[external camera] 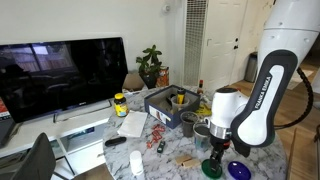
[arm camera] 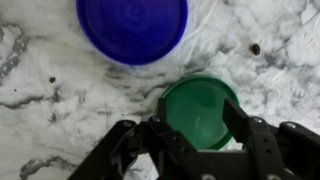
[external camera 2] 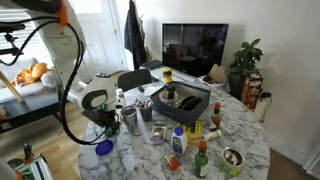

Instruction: Put the green lid on top of the blue lid then stack them up together

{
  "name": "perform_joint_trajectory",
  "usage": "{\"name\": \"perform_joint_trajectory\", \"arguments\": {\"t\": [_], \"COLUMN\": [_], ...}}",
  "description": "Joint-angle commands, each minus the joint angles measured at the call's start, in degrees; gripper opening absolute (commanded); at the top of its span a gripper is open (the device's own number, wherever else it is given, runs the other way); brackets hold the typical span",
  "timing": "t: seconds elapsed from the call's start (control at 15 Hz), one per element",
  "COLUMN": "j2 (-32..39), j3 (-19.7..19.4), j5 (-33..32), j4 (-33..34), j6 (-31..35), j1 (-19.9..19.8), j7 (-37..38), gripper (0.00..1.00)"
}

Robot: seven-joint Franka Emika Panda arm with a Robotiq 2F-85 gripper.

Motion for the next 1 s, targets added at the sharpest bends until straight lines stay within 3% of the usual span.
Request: {"name": "perform_joint_trajectory", "arguments": {"t": [0.0, 0.13, 0.6, 0.93], "j2": [-1.7, -2.0, 1.1, 2.6], "j3": [0.7, -0.6, -3.6, -3.8], "j5": [-0.8, -1.2, -2.1, -2.5], "j4": [-1.4, -1.4, 0.4, 1.7], "j6": [0.8, 0.3, 0.5, 0.6], "j1": [-0.6, 0.4, 1.3, 1.4], "j7": [1.0, 1.8, 2.0, 1.8], "gripper": [0.93, 1.0, 1.0, 0.85]}}
